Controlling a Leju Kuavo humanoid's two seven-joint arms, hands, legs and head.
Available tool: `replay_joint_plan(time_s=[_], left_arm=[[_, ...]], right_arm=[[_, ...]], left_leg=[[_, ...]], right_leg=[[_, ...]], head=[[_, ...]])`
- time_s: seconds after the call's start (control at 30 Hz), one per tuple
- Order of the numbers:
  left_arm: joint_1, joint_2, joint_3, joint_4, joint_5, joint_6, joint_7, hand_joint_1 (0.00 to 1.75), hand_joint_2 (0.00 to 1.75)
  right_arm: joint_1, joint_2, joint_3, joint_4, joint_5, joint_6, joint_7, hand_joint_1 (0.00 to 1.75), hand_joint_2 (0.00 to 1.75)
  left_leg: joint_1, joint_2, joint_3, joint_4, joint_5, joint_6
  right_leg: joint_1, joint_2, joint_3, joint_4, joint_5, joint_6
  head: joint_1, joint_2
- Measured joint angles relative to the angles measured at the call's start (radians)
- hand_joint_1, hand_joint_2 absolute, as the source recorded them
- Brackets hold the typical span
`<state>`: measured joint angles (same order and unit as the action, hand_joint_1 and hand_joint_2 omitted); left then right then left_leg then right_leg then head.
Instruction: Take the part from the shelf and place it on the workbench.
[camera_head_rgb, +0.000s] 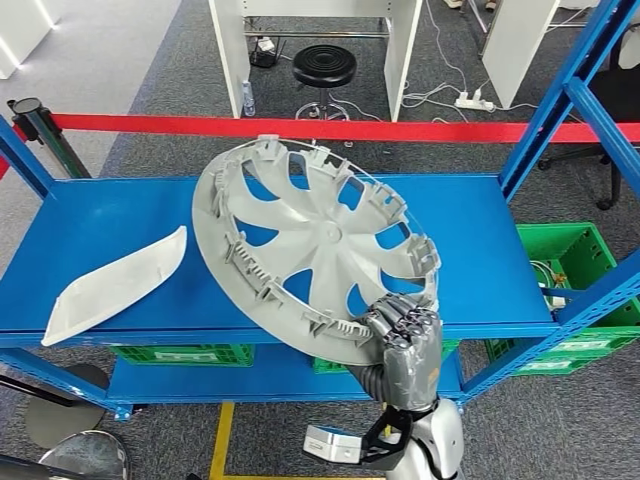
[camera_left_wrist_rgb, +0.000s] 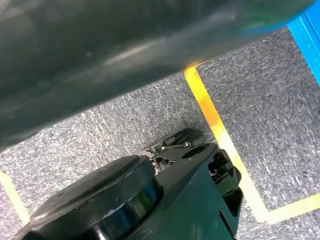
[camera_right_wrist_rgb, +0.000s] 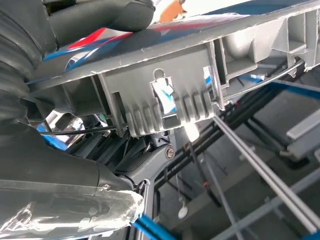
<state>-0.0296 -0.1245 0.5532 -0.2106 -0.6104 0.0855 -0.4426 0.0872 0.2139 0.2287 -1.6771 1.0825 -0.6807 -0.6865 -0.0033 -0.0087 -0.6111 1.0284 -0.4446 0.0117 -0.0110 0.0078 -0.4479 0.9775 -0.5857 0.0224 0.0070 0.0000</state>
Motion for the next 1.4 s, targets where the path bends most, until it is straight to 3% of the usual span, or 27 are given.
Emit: replay_joint_plan(time_s=[0.17, 0.3, 0.6, 1.0, 1.13, 1.23, 1.3, 1.4], left_arm=[[0.000, -0.003, 0.007, 0.000, 0.000, -0.004, -0.008, 0.00, 0.00], [0.000, -0.005, 0.010, 0.000, 0.002, -0.005, -0.031, 0.00, 1.75], [-0.002, -0.005, 0.017, 0.000, -0.018, 0.012, -0.058, 0.00, 1.75], [-0.004, 0.001, 0.033, 0.000, -0.042, 0.035, -0.056, 0.00, 1.75], [-0.006, 0.006, 0.040, 0.000, -0.062, 0.038, -0.051, 0.00, 1.75], [-0.007, 0.009, 0.047, 0.000, -0.075, 0.040, -0.049, 0.00, 1.75], [-0.009, 0.010, 0.052, 0.000, -0.079, 0.042, -0.049, 0.00, 1.75], [-0.013, 0.009, 0.057, 0.000, -0.084, 0.043, -0.047, 0.00, 1.75]], right_arm=[[0.015, 0.001, -0.005, -0.044, -0.009, 0.000, -0.007, 1.75, 1.75], [0.023, 0.002, -0.006, -0.072, 0.010, 0.000, -0.008, 1.75, 1.75], [0.032, 0.002, -0.001, -0.113, 0.067, 0.000, -0.010, 1.75, 1.75], [0.030, -0.001, 0.013, -0.101, 0.021, 0.001, -0.005, 1.75, 1.75], [0.023, -0.016, 0.043, -0.094, 0.020, 0.001, 0.083, 1.75, 1.75], [0.015, -0.034, 0.076, -0.094, 0.025, 0.001, 0.153, 1.75, 1.75], [0.011, -0.044, 0.093, -0.093, 0.022, 0.001, 0.149, 1.75, 1.75], [0.010, -0.055, 0.108, -0.089, 0.023, 0.001, 0.135, 1.75, 1.75]], left_leg=[[0.000, 0.000, 0.000, 0.000, 0.000, 0.000], [0.000, 0.000, 0.000, 0.000, 0.000, 0.000], [0.000, 0.000, 0.000, 0.000, 0.000, 0.000], [-0.004, 0.000, 0.000, 0.001, -0.002, 0.003], [-0.010, 0.000, 0.000, 0.003, -0.006, 0.010], [-0.010, 0.002, 0.002, -0.003, -0.003, 0.021], [-0.006, 0.005, 0.006, -0.015, 0.003, 0.030], [-0.006, 0.007, 0.007, -0.019, 0.005, 0.035]], right_leg=[[0.000, 0.000, 0.000, 0.000, 0.000, 0.000], [0.000, 0.000, 0.000, 0.000, 0.000, 0.000], [0.000, 0.000, 0.000, 0.000, 0.000, 0.000], [-0.004, 0.000, 0.000, -0.002, 0.000, 0.001], [-0.010, 0.000, 0.000, -0.003, -0.002, 0.007], [-0.013, 0.001, 0.004, -0.005, -0.002, 0.018], [-0.011, -0.001, -0.012, 0.034, -0.032, 0.021], [-0.010, -0.003, -0.110, 0.223, -0.122, 0.019]], head=[[0.000, 0.000], [0.000, 0.000], [0.000, 0.000], [0.000, 0.000], [0.000, 0.000], [0.000, 0.000], [0.002, 0.000], [0.004, 0.000]])
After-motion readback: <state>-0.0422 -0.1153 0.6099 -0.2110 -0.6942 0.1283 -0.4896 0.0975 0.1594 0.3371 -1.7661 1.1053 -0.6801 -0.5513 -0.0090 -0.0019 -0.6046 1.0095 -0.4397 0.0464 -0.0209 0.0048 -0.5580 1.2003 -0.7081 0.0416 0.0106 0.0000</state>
